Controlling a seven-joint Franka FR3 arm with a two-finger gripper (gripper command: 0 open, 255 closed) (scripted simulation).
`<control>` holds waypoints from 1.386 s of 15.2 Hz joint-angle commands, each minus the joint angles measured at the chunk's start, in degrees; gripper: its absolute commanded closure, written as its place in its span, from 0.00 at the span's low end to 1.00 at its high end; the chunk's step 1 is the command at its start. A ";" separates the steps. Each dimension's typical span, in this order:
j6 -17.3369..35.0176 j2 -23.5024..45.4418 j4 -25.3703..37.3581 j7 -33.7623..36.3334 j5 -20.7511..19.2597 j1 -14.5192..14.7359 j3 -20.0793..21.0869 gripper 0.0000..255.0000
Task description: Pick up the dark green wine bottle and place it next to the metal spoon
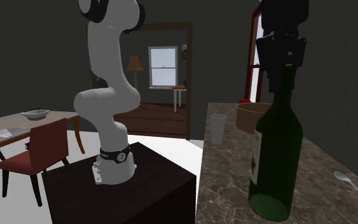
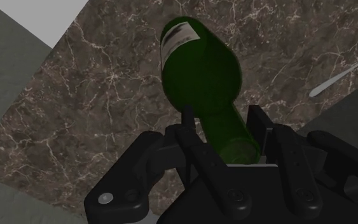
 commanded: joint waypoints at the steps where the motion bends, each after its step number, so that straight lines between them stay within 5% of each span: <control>1: -0.52 2.17 2.75 2.45 -0.61 1.10 1.17 1.00; 11: -6.39 19.49 25.46 14.86 -6.38 9.30 5.85 1.00; 15: -11.90 29.81 40.99 18.74 -9.53 14.39 6.44 1.00; 17: -17.43 38.22 54.90 20.10 -11.54 18.29 6.17 1.00; 21: -11.91 34.91 46.02 20.43 -10.81 16.97 6.30 1.00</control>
